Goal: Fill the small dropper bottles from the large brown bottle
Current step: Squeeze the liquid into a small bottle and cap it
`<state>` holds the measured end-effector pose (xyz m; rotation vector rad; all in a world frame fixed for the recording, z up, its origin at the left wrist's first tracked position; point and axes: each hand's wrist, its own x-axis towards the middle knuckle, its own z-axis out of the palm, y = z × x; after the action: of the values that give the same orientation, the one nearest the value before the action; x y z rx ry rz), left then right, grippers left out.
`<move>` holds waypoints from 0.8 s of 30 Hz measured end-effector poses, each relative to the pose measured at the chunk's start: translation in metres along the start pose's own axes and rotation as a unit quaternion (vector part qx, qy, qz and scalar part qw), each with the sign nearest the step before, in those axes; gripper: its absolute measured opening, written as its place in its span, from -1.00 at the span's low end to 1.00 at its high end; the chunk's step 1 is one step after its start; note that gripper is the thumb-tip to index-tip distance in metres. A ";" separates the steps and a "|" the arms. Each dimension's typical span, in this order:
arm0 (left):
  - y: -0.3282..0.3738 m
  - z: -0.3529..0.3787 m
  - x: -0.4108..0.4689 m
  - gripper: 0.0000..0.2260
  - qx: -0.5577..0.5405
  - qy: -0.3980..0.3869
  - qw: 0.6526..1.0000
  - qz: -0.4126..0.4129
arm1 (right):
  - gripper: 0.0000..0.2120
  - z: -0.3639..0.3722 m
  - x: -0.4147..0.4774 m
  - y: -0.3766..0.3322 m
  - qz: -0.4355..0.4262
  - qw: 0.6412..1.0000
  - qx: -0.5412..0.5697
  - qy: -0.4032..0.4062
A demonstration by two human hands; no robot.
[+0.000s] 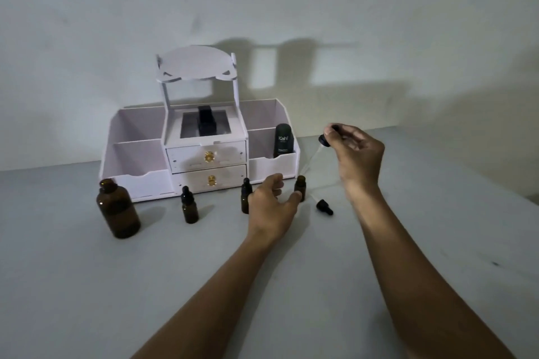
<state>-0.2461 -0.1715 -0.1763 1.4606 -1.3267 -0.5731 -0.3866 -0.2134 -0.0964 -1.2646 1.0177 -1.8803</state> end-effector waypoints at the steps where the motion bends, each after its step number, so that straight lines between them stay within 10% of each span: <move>1: -0.002 0.004 0.003 -0.44 0.002 0.001 1.000 -0.003 | -0.86 0.000 0.000 0.003 -0.001 1.000 -0.005 0.000; 24: -0.014 0.018 0.023 -0.72 -0.039 -0.043 0.998 0.008 | -0.94 0.008 0.002 0.025 -0.015 0.999 -0.031 -0.025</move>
<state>-0.2494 -0.2014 -0.1883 1.3730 -1.3664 -0.6764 -0.3772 -0.2291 -0.1155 -1.3631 1.0445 -1.8431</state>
